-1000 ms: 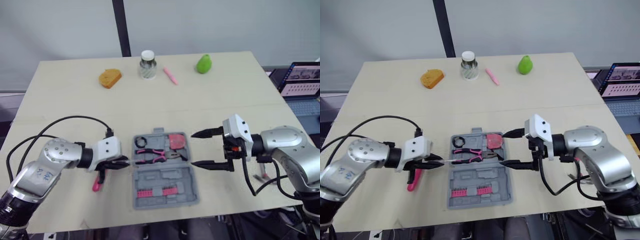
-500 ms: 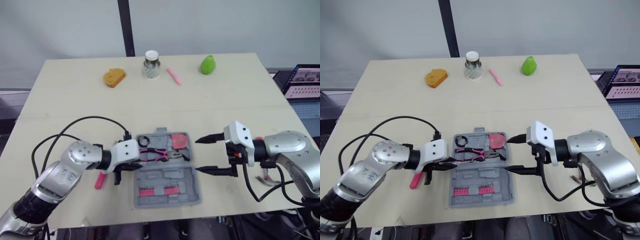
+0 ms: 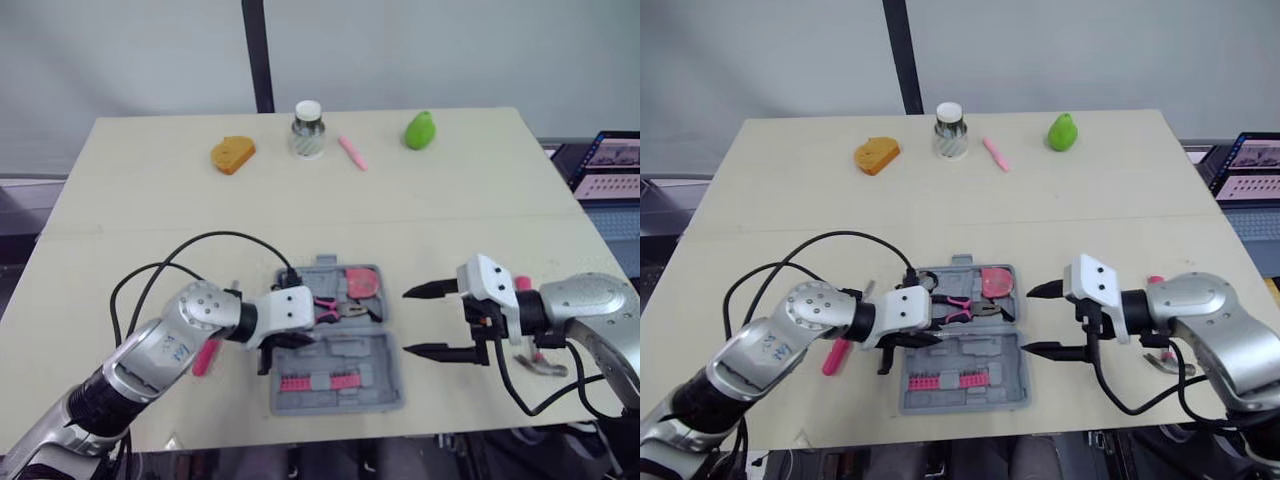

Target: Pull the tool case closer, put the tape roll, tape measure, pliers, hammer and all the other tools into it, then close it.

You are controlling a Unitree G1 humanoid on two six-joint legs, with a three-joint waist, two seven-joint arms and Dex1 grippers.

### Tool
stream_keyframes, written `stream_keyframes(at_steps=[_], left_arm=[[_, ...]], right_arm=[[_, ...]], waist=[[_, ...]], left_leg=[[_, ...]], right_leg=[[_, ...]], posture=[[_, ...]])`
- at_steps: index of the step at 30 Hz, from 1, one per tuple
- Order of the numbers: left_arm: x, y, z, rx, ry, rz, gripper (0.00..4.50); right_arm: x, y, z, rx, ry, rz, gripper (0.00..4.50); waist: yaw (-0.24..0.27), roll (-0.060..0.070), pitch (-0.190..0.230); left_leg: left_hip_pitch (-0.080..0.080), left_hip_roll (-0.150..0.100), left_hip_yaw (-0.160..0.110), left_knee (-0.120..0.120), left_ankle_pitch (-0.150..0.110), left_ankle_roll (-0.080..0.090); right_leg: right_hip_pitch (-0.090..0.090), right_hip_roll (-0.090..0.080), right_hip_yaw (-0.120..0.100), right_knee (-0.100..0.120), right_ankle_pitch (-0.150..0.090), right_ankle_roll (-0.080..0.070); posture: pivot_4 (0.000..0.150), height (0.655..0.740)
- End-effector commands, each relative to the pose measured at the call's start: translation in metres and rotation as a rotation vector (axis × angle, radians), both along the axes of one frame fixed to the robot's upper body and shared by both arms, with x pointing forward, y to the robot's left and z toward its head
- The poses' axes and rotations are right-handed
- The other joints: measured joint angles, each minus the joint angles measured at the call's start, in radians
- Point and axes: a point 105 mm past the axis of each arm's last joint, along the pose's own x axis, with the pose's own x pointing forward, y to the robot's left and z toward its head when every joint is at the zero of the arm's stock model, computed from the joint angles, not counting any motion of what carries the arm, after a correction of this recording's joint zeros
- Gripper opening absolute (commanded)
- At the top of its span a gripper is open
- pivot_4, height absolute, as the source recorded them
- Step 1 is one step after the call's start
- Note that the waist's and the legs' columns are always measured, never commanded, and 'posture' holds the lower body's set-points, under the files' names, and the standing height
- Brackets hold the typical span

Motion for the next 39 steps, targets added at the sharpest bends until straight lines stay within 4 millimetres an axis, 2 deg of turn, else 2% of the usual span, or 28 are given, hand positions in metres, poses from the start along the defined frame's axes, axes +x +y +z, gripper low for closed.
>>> stream_keyframes(at_steps=[1,13,28,39], left_arm=[[-0.003,-0.009,0.001,0.0,-0.012,-0.03,0.09],[0.003,-0.016,-0.004,0.02,-0.009,0.006,0.09],[0.0,-0.022,-0.012,0.037,0.023,-0.003,0.09],[0.007,-0.022,-0.015,0.058,0.004,0.011,0.09]], right_arm=[[-0.001,-0.002,0.012,-0.007,-0.058,-0.002,4.5],[-0.003,-0.007,0.012,-0.018,-0.054,-0.024,4.5],[-0.007,-0.008,0.012,-0.018,-0.056,-0.039,4.5],[-0.008,-0.007,0.012,-0.01,-0.059,-0.046,4.5]], waist=[[0.0,0.0,0.0],[0.0,0.0,0.0],[0.001,-0.001,0.0],[0.001,-0.001,0.0]], left_leg=[[0.0,0.0,0.0,0.0,0.0,0.0],[0.0,0.0,-0.001,0.001,0.0,0.0],[0.0,0.0,-0.001,0.001,0.0,0.0],[0.0,-0.001,-0.001,0.002,0.0,0.001]], right_leg=[[0.0,0.0,0.0,0.0,0.0,0.0],[0.001,0.0,0.0,0.0,0.0,0.0],[0.001,0.0,0.0,0.001,0.0,0.0],[0.001,0.0,0.0,0.001,0.0,0.0]], posture=[[0.15,0.74],[0.15,0.74],[0.15,0.74],[0.15,0.74]])
